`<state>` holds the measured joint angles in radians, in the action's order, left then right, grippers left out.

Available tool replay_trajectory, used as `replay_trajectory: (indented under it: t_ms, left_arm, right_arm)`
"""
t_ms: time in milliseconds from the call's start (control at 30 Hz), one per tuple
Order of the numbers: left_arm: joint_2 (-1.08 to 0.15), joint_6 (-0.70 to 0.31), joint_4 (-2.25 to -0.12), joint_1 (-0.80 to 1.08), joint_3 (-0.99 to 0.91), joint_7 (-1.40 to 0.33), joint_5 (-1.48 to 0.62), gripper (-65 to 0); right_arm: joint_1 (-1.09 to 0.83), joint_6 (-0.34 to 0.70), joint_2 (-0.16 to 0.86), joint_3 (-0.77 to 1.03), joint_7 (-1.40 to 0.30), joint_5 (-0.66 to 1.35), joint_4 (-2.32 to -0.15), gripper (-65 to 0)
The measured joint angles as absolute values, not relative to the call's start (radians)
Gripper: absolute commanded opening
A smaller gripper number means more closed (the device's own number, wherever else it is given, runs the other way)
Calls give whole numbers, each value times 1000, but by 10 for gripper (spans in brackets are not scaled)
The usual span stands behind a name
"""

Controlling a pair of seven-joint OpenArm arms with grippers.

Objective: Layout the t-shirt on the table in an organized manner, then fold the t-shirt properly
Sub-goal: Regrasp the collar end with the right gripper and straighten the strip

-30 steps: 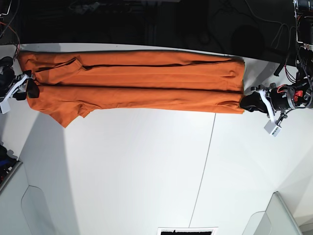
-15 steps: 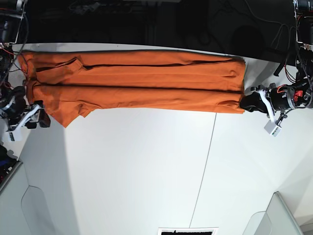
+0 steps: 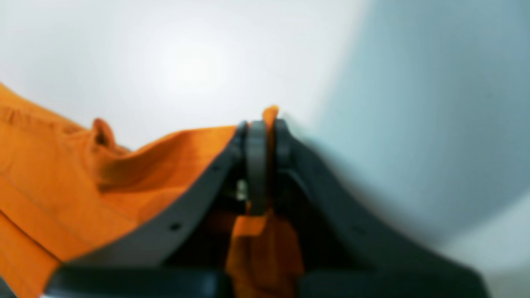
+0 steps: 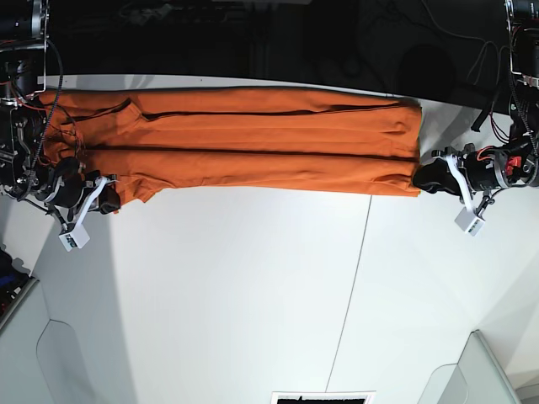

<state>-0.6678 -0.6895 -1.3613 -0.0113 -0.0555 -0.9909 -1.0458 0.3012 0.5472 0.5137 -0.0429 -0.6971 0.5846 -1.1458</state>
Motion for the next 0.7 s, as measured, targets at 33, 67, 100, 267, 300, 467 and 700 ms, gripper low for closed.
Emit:
replay_trajectory:
  t_ms: [33,67,100,267,300,467,700]
  left_arm:
    - [-668,-690,-1361,-11,-56,-991,-1045,-537]
    - [-667,-690,-1361,-11,-56,-991,-1045,-537]
    - [-667,-690,-1361,-11,-56,-991,-1046,-537]
    - [-667,-690,-1361,-11,-56,-991,-1046,-537]
    - [-667,-690,-1361,-11,-56,-991,-1046,-537]
    - [-668,-690,-1361,-11,-56,-992,-1045,-537]
    - [-667,-690,-1361,-11,-56,-1032,-1114,-537]
  right_arm:
    - [299,547,514,-43,-706,582,-1156,-650]
    - [298,547,514,-42,-725,577,-1171,-650]
    - [296,547,513,-39,-749,577,-1190,-650]
    - [293,550,513,23,-902,672,-1304,-650]
    - [285,550,514,46,-909,692,-1332,-650]
    - [143,558,520,191,-979,751,-1514,-650]
    - [-113,569,520,370,-1003,794,-1752,-650]
